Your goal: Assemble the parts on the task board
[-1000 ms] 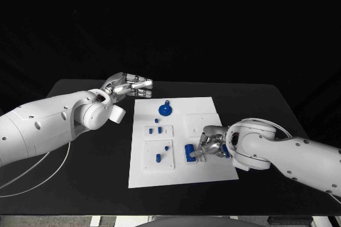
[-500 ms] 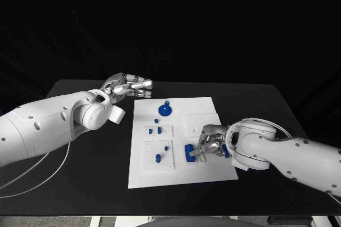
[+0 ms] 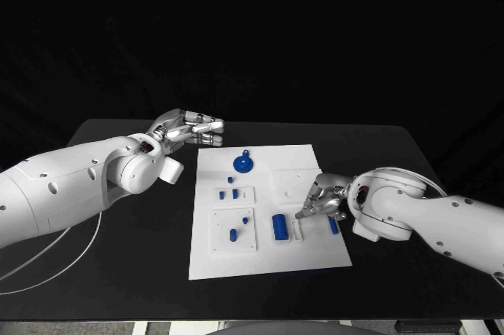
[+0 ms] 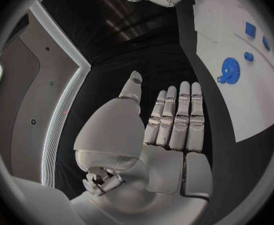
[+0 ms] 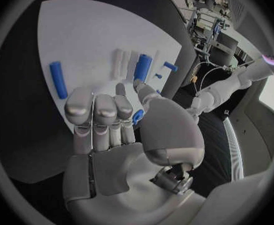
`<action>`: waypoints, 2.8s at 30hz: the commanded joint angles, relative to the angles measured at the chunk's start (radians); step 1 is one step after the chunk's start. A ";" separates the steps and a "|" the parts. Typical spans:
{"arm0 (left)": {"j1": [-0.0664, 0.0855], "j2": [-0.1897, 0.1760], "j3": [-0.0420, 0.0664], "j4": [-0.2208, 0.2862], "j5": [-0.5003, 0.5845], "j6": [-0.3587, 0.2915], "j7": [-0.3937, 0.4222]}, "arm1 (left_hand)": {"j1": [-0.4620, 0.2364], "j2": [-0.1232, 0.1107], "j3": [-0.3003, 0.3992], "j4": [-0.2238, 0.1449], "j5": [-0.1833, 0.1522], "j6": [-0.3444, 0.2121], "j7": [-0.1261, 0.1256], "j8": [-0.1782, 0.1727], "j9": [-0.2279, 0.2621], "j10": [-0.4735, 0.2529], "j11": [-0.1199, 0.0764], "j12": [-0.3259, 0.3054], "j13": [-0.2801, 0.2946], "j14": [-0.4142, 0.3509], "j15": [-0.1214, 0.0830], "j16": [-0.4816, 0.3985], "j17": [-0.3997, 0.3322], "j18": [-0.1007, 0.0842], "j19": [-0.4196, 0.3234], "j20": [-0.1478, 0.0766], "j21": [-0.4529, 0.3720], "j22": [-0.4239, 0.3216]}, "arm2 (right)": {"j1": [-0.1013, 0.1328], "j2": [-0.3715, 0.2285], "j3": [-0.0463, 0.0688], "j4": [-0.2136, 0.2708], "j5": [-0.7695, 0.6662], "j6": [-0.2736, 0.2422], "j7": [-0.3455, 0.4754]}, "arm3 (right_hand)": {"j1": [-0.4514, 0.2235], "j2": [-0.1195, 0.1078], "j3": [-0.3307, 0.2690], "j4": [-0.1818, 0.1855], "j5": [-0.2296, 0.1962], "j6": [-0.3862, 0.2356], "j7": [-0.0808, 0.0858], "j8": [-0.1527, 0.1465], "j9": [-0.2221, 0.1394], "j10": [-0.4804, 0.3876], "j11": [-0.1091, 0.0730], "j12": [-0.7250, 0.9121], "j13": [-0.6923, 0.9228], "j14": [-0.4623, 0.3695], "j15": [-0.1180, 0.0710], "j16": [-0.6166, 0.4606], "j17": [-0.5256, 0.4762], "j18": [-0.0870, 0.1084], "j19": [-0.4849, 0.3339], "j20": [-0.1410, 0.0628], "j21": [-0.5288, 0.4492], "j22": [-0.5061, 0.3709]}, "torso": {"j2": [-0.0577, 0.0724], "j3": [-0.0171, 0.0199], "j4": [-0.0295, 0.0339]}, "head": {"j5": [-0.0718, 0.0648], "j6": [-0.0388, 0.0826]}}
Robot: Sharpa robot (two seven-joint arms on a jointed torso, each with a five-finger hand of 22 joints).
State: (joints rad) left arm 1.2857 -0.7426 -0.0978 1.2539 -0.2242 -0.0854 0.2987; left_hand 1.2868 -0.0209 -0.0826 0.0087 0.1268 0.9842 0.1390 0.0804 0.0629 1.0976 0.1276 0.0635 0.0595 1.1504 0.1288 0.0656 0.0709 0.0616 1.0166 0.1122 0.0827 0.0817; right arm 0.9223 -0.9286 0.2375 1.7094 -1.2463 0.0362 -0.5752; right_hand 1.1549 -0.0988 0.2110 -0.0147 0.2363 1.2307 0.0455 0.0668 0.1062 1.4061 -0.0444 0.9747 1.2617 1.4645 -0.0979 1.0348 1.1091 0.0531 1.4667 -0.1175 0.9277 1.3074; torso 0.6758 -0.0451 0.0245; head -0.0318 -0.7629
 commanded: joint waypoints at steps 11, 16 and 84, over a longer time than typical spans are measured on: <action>0.000 -0.002 0.001 0.006 -0.003 0.002 0.013 | 0.000 0.008 -0.006 -0.003 0.002 0.005 0.007 0.003 0.000 0.012 0.002 -0.003 0.000 -0.006 -0.001 -0.004 0.000 -0.015 0.005 0.001 0.002 -0.001 | 0.009 -0.084 0.038 -0.068 0.032 0.096 -0.013 | 0.006 0.006 -0.009 -0.021 -0.032 -0.012 -0.001 -0.003 0.007 -0.005 0.008 -0.003 -0.005 -0.002 0.008 -0.002 -0.002 -0.010 0.004 0.006 -0.006 0.119 | 0.000 0.0007 -0.0016 | -0.016 0.004; 0.000 -0.001 0.001 0.007 -0.003 0.003 0.013 | 0.000 0.008 -0.006 -0.003 0.002 0.005 0.007 0.003 0.000 0.012 0.002 -0.003 0.000 -0.006 -0.001 -0.004 0.000 -0.015 0.005 0.001 0.002 -0.001 | 0.010 -0.104 0.040 -0.077 0.002 0.154 -0.051 | -0.002 -0.005 -0.006 0.008 -0.051 -0.012 0.000 -0.003 0.008 -0.007 0.008 -0.006 -0.008 -0.002 0.009 -0.002 -0.001 -0.010 0.004 0.007 -0.006 0.119 | 0.001 0.0003 -0.0013 | -0.022 0.004; 0.000 -0.006 0.000 0.007 -0.003 0.010 0.000 | 0.002 0.020 -0.008 -0.002 -0.002 0.004 0.008 0.002 0.000 0.010 0.003 -0.003 0.000 -0.007 -0.001 -0.004 0.000 -0.015 0.004 0.002 0.002 -0.001 | -0.059 -0.064 0.026 -0.089 -0.052 0.130 -0.084 | -0.036 0.047 0.273 -0.157 -0.016 -0.001 0.001 -0.003 0.021 -0.018 0.007 -0.020 -0.023 -0.002 0.011 -0.018 -0.006 -0.011 -0.002 0.010 -0.022 0.116 | 0.000 0.0012 0.0002 | -0.023 -0.003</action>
State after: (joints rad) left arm 1.2857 -0.7492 -0.0981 1.2591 -0.2262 -0.0853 0.2945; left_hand 1.2878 -0.0114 -0.0854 0.0059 0.1268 0.9878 0.1425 0.0804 0.0629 1.1043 0.1273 0.0635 0.0595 1.1505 0.1288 0.0655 0.0709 0.0616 1.0166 0.1122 0.0827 0.0818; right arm 0.8727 -0.9904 0.2693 1.6271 -1.3236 0.1699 -0.6688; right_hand 1.1162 -0.0628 0.4509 -0.1363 0.2236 1.2242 0.0451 0.0680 0.1256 1.3899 -0.0357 0.9522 1.2383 1.4631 -0.0890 1.0195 1.1034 0.0530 1.4666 -0.1104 0.9044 1.3076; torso 0.6763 -0.0441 0.0251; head -0.0563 -0.7654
